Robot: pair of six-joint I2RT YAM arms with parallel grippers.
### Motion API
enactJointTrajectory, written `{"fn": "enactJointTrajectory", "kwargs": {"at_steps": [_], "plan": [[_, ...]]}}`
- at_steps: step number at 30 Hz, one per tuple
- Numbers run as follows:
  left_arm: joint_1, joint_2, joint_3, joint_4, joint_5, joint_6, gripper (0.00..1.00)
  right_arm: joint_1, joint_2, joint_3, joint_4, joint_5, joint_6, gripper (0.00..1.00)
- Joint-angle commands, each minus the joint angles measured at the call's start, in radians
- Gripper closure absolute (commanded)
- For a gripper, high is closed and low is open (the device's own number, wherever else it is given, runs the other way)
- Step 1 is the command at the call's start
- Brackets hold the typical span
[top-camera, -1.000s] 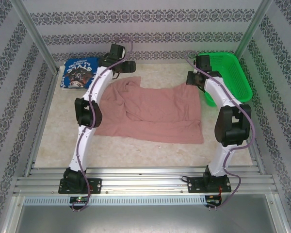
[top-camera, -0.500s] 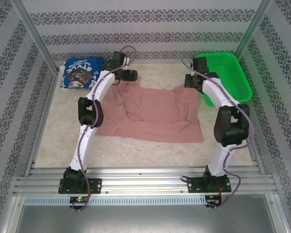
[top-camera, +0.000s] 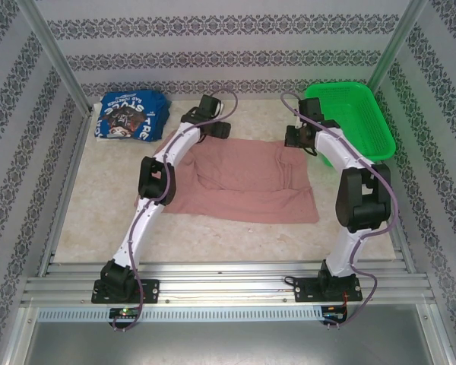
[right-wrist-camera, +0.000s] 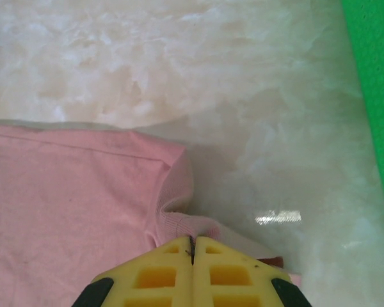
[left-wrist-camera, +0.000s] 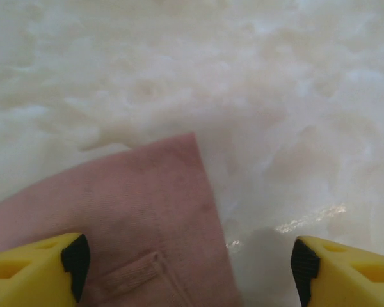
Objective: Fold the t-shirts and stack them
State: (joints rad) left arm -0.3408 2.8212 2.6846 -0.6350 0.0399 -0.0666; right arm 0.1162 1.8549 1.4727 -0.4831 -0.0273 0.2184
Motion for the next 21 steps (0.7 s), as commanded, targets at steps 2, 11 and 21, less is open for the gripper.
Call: {"fn": "enactJointTrajectory", "kwargs": {"at_steps": [2, 11, 21], "plan": [[0.0, 0.021, 0.055, 0.006, -0.098, 0.014, 0.18, 0.015, -0.074, -0.024, 0.004, -0.038, 0.025, 1.0], [0.027, 0.042, 0.09, -0.03, -0.049, -0.048, 0.49, 0.017, -0.144, -0.085, 0.013, -0.042, 0.039, 1.0], [0.065, 0.042, 0.091, -0.109, 0.0, -0.091, 0.47, 0.017, -0.225, -0.179, 0.038, -0.054, 0.056, 1.0]]}}
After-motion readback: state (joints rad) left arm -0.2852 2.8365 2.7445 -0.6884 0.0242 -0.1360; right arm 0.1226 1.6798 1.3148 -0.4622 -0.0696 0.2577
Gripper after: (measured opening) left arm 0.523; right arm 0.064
